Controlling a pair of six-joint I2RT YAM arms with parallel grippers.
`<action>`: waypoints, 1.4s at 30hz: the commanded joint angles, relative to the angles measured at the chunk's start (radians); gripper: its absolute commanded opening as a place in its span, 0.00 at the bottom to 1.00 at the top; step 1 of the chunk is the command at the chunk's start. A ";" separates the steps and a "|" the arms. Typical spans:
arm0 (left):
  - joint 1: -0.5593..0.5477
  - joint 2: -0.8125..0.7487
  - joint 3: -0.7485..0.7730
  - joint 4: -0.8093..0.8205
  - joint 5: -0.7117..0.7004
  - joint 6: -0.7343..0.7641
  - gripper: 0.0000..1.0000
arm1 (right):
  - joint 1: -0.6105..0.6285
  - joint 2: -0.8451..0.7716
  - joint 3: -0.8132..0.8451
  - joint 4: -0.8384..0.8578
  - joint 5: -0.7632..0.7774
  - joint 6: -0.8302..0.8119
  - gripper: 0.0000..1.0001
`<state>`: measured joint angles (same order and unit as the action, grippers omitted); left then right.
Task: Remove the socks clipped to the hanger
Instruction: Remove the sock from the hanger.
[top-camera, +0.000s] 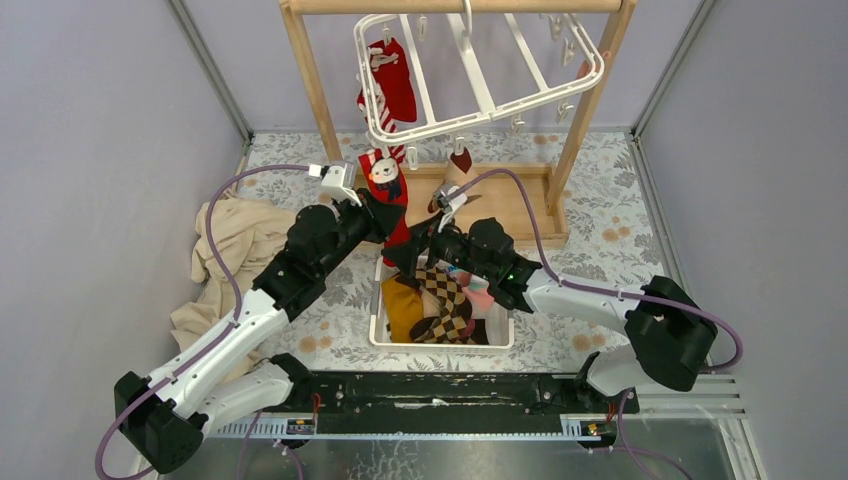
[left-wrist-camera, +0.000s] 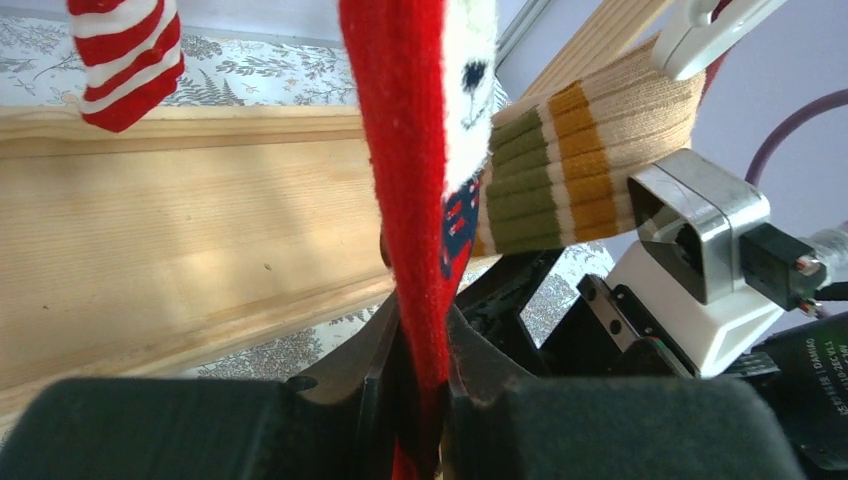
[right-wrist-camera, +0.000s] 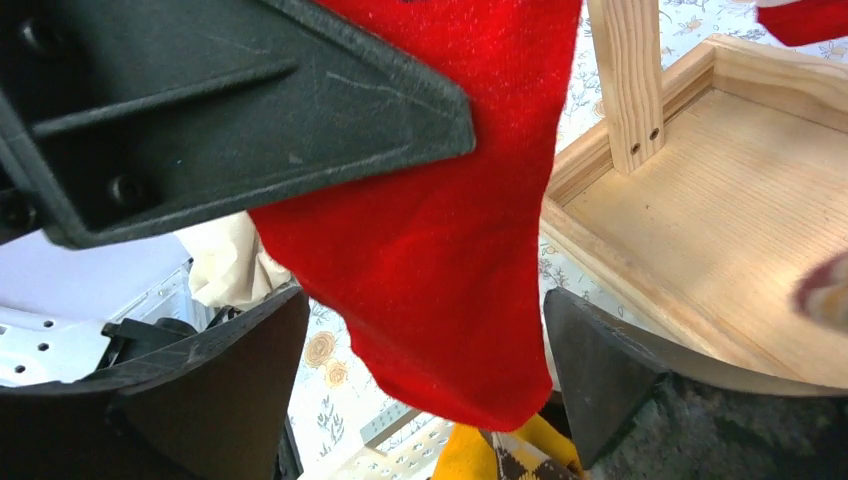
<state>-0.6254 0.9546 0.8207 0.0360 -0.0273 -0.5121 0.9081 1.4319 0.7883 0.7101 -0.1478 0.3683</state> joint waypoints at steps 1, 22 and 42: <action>0.006 -0.014 0.025 0.005 0.023 -0.017 0.23 | 0.006 0.030 0.068 0.063 -0.018 -0.020 0.90; 0.006 -0.033 0.077 -0.019 -0.108 0.069 0.80 | 0.006 -0.040 0.050 0.012 -0.072 -0.057 0.00; 0.068 -0.039 0.224 0.033 -0.207 0.177 0.98 | 0.006 -0.041 0.084 -0.040 -0.083 -0.064 0.00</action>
<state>-0.5922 0.9176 1.0126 -0.0071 -0.2073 -0.3737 0.9081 1.4197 0.8165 0.6613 -0.2047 0.3241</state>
